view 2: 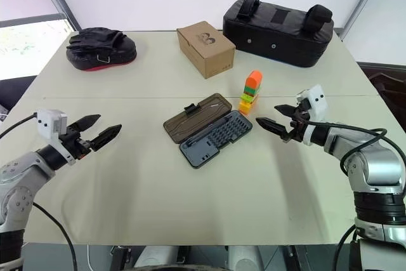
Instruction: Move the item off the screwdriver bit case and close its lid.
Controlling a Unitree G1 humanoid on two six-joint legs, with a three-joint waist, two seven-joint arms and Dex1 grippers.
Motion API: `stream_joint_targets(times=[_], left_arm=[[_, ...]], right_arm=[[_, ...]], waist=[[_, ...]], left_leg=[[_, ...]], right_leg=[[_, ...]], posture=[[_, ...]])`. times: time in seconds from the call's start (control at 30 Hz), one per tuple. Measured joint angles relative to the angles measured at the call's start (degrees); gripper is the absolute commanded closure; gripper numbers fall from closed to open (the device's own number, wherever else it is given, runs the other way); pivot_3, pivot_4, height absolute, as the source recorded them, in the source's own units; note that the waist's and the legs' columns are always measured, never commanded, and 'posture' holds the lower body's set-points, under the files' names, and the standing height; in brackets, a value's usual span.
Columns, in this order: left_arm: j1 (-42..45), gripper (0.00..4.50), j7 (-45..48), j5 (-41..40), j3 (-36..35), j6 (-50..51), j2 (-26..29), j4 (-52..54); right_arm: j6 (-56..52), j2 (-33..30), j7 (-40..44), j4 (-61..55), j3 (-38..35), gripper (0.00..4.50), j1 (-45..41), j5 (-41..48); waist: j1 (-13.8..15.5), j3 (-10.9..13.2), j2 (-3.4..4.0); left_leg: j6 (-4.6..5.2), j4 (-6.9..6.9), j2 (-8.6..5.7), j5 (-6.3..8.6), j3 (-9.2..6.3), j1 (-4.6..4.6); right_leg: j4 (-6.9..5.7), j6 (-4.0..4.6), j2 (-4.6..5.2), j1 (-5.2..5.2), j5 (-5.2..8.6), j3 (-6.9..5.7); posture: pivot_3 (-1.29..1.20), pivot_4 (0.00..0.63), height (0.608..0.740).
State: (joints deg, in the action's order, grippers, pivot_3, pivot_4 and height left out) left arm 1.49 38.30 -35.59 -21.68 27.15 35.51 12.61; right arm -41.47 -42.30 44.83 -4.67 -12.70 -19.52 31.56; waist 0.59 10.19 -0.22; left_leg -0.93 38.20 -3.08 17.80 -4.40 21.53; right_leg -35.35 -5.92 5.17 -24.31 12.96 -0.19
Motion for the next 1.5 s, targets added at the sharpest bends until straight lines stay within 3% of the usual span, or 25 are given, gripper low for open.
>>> stream_joint_targets(times=[0.27,0.5,0.67,0.83,1.0,1.33,1.5], left_arm=[[1.9,0.00,0.4,1.6,2.2,-1.7,-1.3,-0.9],[4.6,0.00,2.5,4.2,5.1,-3.7,-0.1,-1.1],[8.0,0.00,2.9,4.8,6.2,-4.0,-0.1,-1.6],[8.8,0.00,3.2,5.6,7.9,-4.2,-1.0,-3.3],[9.3,0.00,4.2,5.6,8.1,-4.2,-0.7,-3.1],[8.3,0.00,6.8,3.5,8.2,-1.2,0.9,2.4],[7.9,0.00,6.5,3.3,8.5,-0.2,1.0,3.6]], right_arm=[[-3.8,3.8,-11.4,-7.2,1.1,0.03,0.7,-2.6],[-17.1,17.5,-30.9,-18.7,3.0,0.03,1.5,-4.2],[-25.6,25.6,-44.4,-20.0,2.9,0.03,-2.5,-9.5],[-26.5,32.0,-53.4,-17.9,4.3,0.03,-5.6,-15.9],[-26.4,37.1,-56.3,-16.0,5.0,0.03,-8.1,-18.9],[-28.3,39.2,-53.8,-15.4,8.2,0.03,-9.8,-19.5],[-23.0,40.6,-53.9,-7.0,10.5,0.03,-12.7,-22.3]], waist=[[0.0,0.0,0.00],[0.0,0.0,0.01],[-0.1,0.0,0.01],[-0.6,0.0,0.04],[-1.5,0.0,0.05],[-1.7,0.0,0.06],[-1.8,0.0,0.07]], left_leg=[[-0.01,0.00,0.00,-0.01,-0.02,0.01],[-0.08,-0.02,-0.02,-0.05,-0.02,0.02],[-0.12,-0.05,-0.04,-0.07,-0.03,0.04],[-0.17,-0.07,-0.05,-0.11,-0.02,0.05],[-0.16,-0.08,-0.03,-0.11,-0.03,0.03],[-0.16,-0.08,-0.02,-0.10,-0.03,0.00],[-0.18,-0.08,-0.02,-0.12,-0.02,-0.03]], right_leg=[[-0.02,0.00,0.00,-0.02,0.00,0.00],[-0.09,0.02,0.02,-0.08,-0.01,0.03],[-0.12,0.04,-0.02,-0.15,-0.01,0.02],[-0.15,0.03,-0.05,-0.19,-0.02,0.02],[-0.23,0.04,-0.08,-0.21,-0.02,0.02],[-0.30,0.04,-0.12,-0.22,-0.01,0.05],[-0.39,0.05,-0.14,-0.24,0.00,0.05]], posture=[[0.00,0.150,0.740],[0.00,0.150,0.740],[0.00,0.150,0.740],[0.00,0.150,0.740],[0.00,0.150,0.740],[0.00,0.150,0.740],[0.00,0.150,0.740]])
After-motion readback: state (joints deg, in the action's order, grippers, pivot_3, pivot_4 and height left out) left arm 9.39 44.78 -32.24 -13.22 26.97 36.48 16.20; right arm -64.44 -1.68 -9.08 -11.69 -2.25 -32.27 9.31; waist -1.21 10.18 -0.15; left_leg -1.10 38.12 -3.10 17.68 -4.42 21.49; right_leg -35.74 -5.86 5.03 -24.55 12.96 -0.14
